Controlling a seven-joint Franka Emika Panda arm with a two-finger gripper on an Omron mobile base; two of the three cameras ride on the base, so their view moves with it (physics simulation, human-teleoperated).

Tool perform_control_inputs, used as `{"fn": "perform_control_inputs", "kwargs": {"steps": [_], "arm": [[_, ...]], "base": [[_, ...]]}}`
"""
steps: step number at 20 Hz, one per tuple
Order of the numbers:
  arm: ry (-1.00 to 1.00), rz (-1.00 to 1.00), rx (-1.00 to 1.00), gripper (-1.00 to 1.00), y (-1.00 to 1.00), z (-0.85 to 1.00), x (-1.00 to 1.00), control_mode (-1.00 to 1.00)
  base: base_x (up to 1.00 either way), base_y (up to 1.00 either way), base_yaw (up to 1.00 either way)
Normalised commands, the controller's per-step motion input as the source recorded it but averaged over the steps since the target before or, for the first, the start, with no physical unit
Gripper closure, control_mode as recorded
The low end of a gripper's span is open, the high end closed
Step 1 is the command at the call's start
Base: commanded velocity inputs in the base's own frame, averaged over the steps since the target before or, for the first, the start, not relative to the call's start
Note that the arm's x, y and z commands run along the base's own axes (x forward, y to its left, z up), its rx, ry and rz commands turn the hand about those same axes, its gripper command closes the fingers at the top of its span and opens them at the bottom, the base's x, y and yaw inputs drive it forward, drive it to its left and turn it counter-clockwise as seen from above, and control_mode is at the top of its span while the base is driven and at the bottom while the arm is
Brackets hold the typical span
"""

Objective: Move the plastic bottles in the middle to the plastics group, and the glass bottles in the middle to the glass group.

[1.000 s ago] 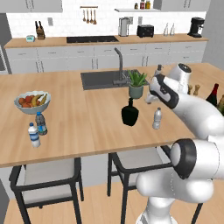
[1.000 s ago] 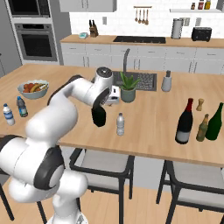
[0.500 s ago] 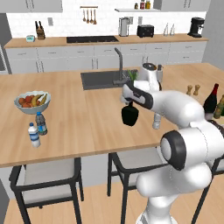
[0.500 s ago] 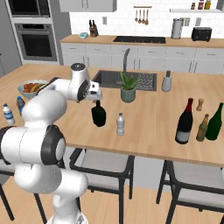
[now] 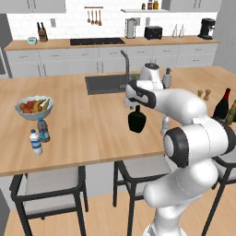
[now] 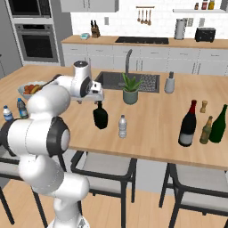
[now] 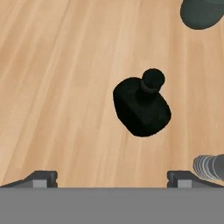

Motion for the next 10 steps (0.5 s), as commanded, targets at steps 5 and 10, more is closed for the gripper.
{"fn": "perform_control_inputs", "kwargs": {"steps": [5, 10], "arm": [[0.13, -0.04, 0.00, -1.00, 0.00, 0.00, 0.15, -1.00], [0.05, -0.12, 0.00, -1.00, 0.00, -0.03, 0.33, -1.00]], "base": [[0.00, 0.00, 0.00], [0.00, 0.00, 0.00]]}}
